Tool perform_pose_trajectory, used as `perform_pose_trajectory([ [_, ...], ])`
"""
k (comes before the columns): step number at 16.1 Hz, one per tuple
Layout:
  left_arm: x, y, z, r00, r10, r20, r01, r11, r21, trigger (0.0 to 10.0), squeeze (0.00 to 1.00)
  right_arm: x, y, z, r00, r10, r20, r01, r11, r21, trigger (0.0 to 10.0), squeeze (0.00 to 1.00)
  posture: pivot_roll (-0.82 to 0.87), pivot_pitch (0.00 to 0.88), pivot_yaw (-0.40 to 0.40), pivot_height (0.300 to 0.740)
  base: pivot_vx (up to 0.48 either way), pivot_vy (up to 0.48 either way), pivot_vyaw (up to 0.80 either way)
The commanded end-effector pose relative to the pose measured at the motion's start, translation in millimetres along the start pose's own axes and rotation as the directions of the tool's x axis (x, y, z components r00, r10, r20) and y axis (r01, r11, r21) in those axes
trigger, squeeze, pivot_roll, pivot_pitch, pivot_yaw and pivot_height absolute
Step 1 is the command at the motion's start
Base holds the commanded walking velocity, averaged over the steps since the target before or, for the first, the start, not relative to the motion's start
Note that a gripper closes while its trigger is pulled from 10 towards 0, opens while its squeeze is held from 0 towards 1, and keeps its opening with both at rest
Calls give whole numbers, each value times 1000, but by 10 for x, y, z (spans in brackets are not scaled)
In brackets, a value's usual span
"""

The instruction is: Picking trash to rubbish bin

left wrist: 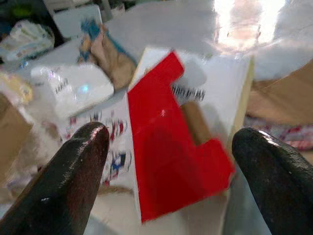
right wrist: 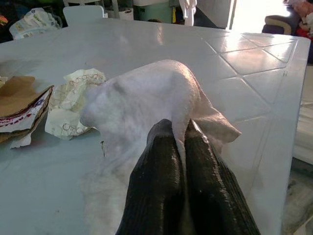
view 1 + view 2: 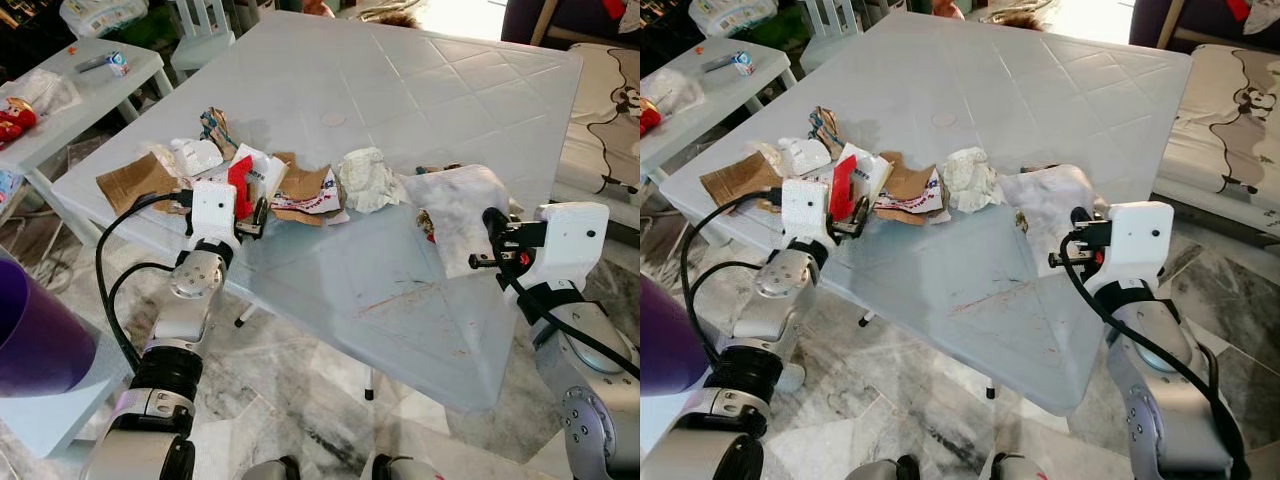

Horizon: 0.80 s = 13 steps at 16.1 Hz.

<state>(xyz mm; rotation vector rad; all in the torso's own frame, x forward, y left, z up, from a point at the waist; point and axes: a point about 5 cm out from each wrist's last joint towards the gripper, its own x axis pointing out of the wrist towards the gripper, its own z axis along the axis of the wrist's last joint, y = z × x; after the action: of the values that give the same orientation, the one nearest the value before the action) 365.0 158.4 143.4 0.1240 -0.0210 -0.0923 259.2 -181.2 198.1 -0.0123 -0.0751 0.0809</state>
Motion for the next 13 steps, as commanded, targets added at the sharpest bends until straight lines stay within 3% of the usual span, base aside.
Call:
perform_pose_trajectory([
  [1, -1, 38, -60, 1000, 8, -29, -9, 1000, -15, 10000, 0, -13, 40, 43, 1000, 22, 12, -22, 1000, 2, 10000, 0, -138, 203, 64, 740, 0, 0, 0],
  [2, -6, 27, -81, 999, -2, -33, 1, 1000, -19, 3961, 0, -16, 43, 41, 1000, 25, 10, -25, 1000, 4, 10000, 0, -138, 203, 64, 740, 0, 0, 0],
  [3, -6, 20, -87, 999, -8, -32, 8, 1000, -26, 0, 0, -17, 45, 41, 1000, 27, 8, -27, 1000, 6, 10000, 0, -142, 199, 63, 740, 0, 0, 0],
  [13, 9, 23, -86, 1000, -14, -8, 14, 1000, -20, 0, 0, -20, 62, 27, 999, 54, -2, -54, 999, 6, 10000, 0, -146, 187, 58, 740, 0, 0, 0],
])
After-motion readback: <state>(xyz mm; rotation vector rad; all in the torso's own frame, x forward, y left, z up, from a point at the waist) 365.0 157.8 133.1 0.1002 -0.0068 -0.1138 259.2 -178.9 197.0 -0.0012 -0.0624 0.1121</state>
